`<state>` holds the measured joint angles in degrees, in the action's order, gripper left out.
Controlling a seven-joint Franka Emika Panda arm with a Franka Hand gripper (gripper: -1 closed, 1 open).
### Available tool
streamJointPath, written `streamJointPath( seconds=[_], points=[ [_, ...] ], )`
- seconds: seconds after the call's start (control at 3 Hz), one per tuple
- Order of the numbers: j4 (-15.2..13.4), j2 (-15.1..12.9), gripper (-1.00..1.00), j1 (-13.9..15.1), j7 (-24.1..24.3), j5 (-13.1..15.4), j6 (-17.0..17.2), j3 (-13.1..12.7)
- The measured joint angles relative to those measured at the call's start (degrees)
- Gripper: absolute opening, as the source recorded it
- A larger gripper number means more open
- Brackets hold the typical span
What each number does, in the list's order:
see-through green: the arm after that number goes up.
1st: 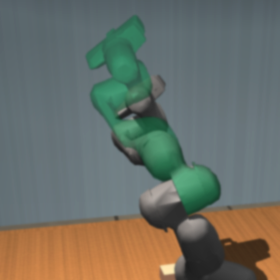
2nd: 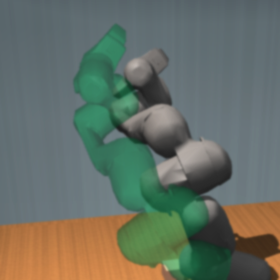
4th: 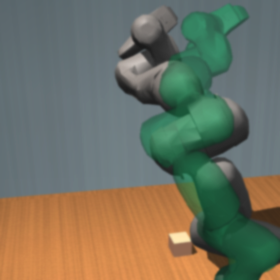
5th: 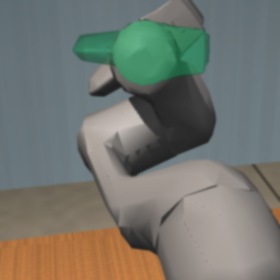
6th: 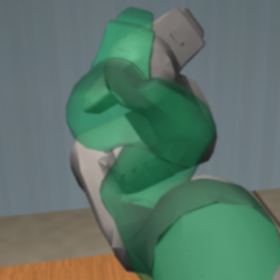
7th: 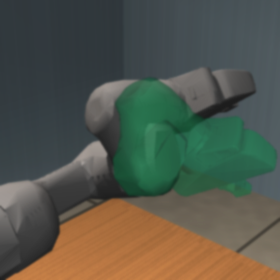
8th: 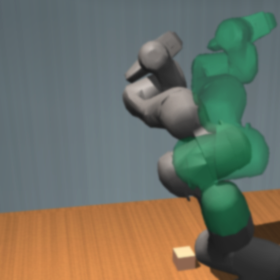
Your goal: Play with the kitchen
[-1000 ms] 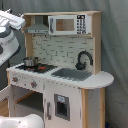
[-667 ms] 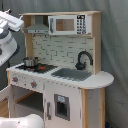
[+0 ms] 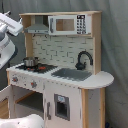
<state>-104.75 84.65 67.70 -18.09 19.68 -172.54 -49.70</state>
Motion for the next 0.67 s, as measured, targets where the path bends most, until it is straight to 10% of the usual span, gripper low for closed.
streamJointPath(
  seconds=[0.67],
  points=[
    [1.9,3.0,1.0,1.9,10.2,0.1,10.0,-1.8]
  ],
)
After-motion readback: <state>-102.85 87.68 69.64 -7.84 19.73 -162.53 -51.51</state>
